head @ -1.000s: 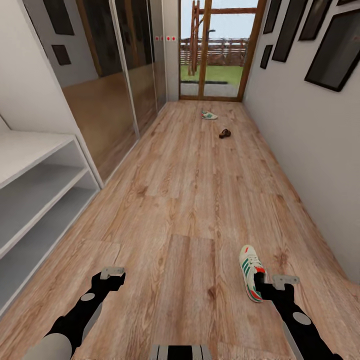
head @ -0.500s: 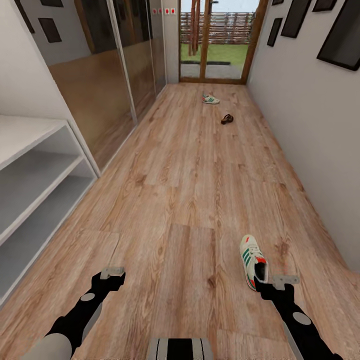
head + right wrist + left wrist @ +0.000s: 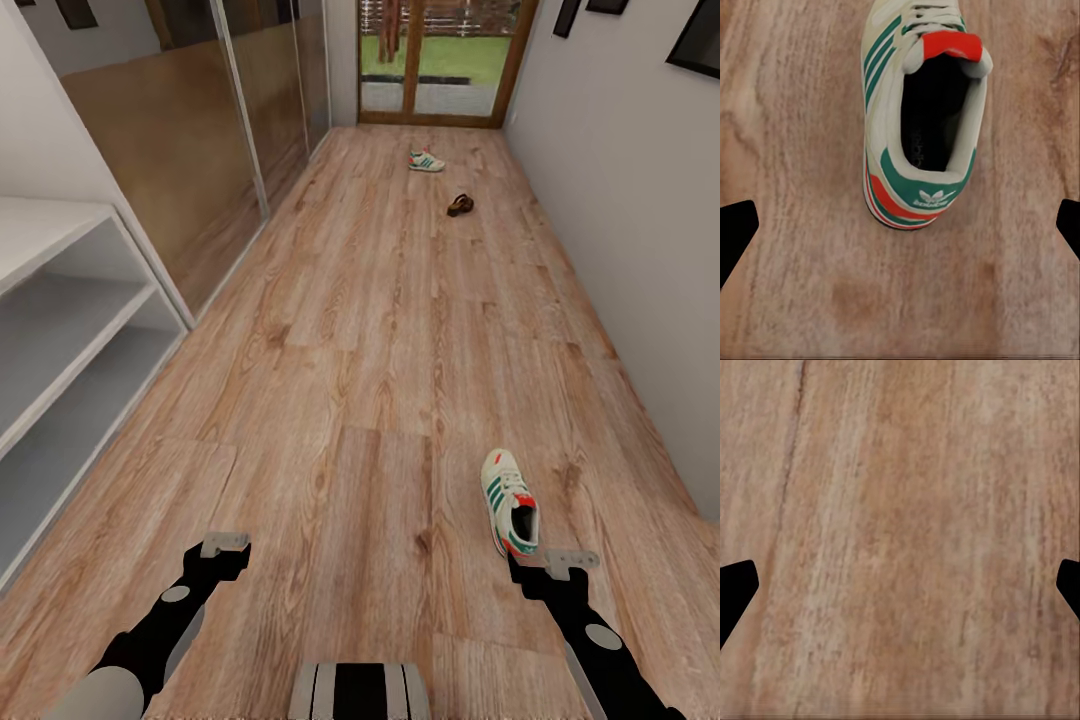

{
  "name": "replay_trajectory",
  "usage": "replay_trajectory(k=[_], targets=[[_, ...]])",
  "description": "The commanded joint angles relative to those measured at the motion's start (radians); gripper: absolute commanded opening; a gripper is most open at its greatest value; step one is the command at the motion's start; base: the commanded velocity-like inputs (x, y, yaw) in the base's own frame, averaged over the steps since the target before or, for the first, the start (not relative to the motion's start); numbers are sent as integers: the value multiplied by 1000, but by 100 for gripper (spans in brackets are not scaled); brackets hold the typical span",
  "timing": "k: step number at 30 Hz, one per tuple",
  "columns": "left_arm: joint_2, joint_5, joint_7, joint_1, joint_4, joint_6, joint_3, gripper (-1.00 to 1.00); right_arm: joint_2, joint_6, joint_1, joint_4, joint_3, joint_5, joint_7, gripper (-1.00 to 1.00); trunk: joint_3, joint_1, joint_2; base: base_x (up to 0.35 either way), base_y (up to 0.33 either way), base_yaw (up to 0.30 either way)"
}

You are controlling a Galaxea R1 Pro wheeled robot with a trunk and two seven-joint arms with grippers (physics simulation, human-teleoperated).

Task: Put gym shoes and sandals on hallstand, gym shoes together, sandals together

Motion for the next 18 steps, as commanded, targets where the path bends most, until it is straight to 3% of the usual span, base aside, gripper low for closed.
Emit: replay_trajectory(k=[1,18], targets=[[0,-4,-1,0,-3,-6,2,100,0,6,0,-2,0,0,0,100,-2,0,0,0,0,0],[-3,-3,-2,-1,-62,-38,1,100,-1,6,0,-2,-2,3,0,100,-28,0,0,0,0,0]])
